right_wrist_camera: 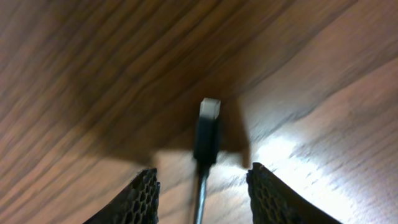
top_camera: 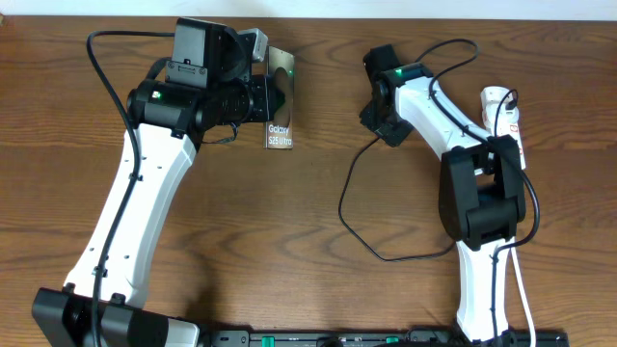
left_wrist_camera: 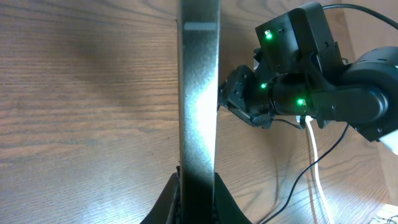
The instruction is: Plug charger to phone and switch on socket
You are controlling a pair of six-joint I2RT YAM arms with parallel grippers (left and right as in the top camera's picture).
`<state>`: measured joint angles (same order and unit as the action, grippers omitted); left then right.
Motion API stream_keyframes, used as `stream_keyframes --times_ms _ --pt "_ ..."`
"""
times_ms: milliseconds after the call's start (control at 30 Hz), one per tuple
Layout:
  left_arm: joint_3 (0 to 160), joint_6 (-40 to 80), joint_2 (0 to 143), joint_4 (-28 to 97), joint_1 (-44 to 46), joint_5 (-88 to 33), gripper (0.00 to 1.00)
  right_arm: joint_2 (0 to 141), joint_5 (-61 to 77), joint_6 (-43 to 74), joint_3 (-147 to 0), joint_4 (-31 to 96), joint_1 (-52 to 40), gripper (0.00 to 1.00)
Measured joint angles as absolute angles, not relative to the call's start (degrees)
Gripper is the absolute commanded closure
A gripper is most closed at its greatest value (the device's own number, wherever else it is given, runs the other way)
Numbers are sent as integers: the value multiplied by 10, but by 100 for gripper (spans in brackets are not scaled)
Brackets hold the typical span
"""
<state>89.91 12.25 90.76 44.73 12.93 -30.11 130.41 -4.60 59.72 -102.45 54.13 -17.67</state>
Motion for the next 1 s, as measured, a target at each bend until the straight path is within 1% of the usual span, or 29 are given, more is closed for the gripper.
stream_keyframes --times_ms 233,333,533,600,633,1000 --pt "899 123 908 447 129 -301 93 1310 -46 597 -1025 541 -164 55" --pt "899 123 908 447 129 -301 92 1313 -45 597 -1025 541 -164 57" --pt "899 123 908 448 129 -301 92 1313 -36 598 -1025 537 -164 65" --pt "899 123 908 448 129 -301 93 1313 -34 599 -1025 537 -164 73" --pt "899 123 908 448 129 -301 93 1313 -32 597 -1025 537 -164 75" --pt "899 123 908 448 129 -301 93 1313 -15 599 -1025 535 -164 75"
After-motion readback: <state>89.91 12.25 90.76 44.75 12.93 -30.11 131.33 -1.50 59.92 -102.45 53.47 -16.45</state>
